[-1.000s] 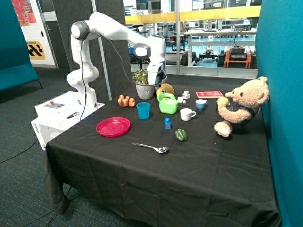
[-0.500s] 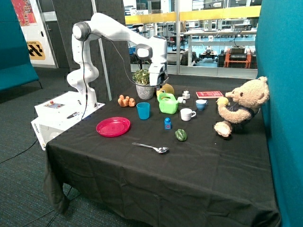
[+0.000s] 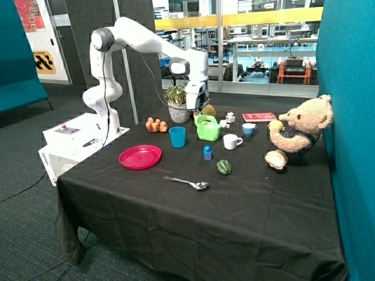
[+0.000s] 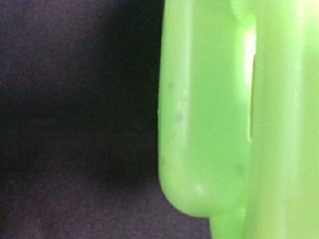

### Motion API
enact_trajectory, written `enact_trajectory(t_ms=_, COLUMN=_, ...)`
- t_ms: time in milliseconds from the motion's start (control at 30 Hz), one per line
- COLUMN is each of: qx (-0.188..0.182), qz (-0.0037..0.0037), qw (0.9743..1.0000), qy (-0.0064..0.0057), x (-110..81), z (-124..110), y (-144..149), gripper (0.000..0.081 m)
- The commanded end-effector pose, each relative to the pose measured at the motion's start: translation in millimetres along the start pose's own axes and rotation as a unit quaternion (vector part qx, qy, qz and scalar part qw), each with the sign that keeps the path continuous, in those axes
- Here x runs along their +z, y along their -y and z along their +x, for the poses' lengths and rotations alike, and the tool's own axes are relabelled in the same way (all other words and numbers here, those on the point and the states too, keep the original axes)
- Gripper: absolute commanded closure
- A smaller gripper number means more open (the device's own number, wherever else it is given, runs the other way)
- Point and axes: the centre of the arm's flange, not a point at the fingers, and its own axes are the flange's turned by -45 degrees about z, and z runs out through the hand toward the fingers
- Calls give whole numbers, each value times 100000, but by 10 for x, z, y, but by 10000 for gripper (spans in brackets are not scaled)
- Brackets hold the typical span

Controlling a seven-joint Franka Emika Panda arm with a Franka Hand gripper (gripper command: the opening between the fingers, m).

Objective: Water the pot plant and put the can on the plate

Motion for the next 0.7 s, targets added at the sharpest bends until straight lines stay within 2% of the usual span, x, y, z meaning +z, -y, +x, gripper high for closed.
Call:
enact_trajectory(t_ms=0, qx=-341, qz=-51, qw=99999, qy=-191, x=65, z=49, y=34, gripper=398)
enact_trajectory(t_ms=667, qx=-453, qz=-51, qw=99999, qy=-191, x=119, z=112, y=13, gripper=422)
